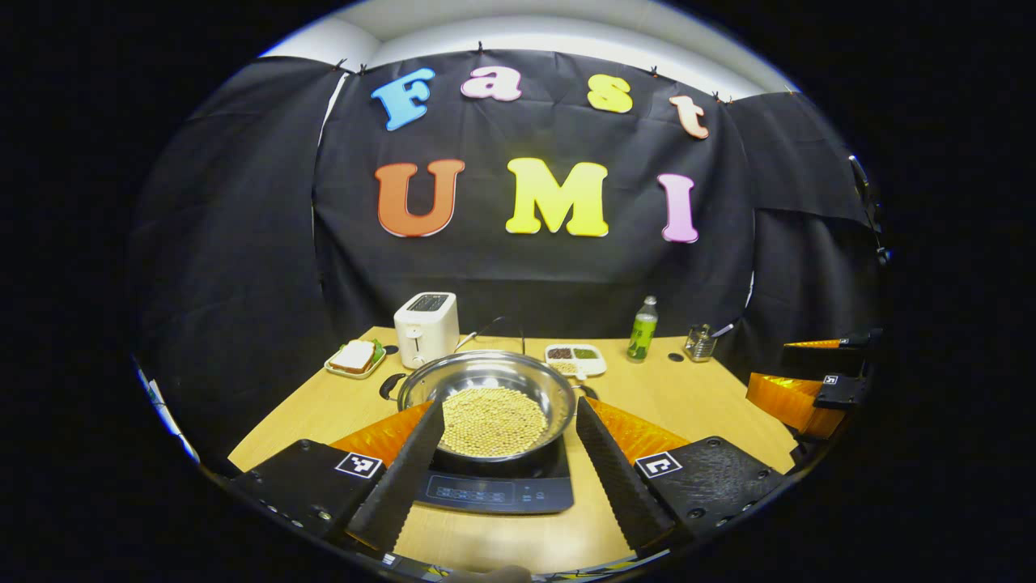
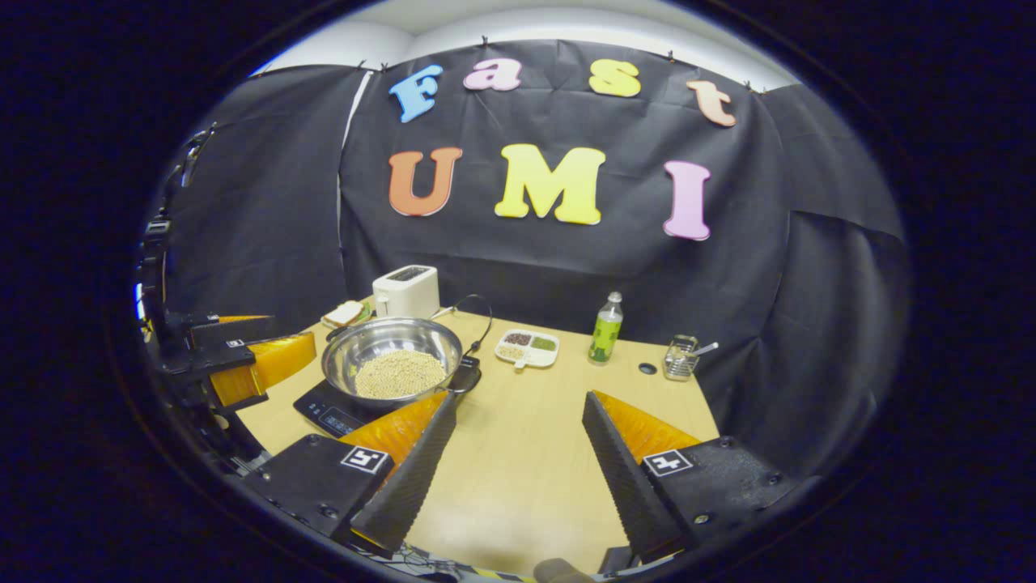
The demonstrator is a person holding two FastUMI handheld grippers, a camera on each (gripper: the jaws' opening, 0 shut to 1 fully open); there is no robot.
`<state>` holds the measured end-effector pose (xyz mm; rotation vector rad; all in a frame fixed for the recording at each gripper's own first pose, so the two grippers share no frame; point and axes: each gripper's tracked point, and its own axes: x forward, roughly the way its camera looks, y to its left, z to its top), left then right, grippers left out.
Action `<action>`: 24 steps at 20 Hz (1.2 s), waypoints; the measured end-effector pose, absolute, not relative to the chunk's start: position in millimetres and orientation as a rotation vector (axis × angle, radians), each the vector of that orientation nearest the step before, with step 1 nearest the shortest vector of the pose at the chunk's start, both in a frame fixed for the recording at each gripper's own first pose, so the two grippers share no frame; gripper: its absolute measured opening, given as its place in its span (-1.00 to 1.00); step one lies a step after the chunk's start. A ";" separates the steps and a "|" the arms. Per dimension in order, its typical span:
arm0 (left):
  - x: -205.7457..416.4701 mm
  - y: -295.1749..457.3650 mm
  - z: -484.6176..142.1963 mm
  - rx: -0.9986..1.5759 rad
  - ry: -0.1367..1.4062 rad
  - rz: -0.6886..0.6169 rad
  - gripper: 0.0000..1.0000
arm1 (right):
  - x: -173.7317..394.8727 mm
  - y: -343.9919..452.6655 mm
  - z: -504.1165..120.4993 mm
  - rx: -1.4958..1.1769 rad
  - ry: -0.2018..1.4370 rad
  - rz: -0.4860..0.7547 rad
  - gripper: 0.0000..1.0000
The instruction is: First push the handle of the pot to place it horizontally, then grasp the pot with both hands and set it on the induction cooktop.
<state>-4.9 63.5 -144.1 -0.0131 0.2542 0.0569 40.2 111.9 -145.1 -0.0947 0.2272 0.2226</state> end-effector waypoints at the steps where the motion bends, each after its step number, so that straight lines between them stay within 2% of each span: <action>1: -18.2 48.9 -127.4 0.002 0.222 0.063 0.96 | 24.1 93.2 -134.9 -0.103 0.202 0.213 1.00; 5: -73.3 -13.2 -71.7 0.058 0.106 0.065 0.94 | -45.2 19.5 -97.4 -0.104 0.122 0.184 1.00; 11: -136.8 -72.9 -18.3 0.043 0.035 0.063 0.94 | -119.0 -74.8 -50.9 0.009 0.017 0.108 1.00; 17: -177.2 -93.1 18.4 0.071 -0.020 0.076 0.92 | -155.0 -136.1 -33.7 0.067 -0.034 0.013 1.00; 24: -178.0 -94.1 10.8 0.094 -0.007 0.099 0.93 | -151.8 -145.6 -41.5 0.091 -0.026 0.005 1.00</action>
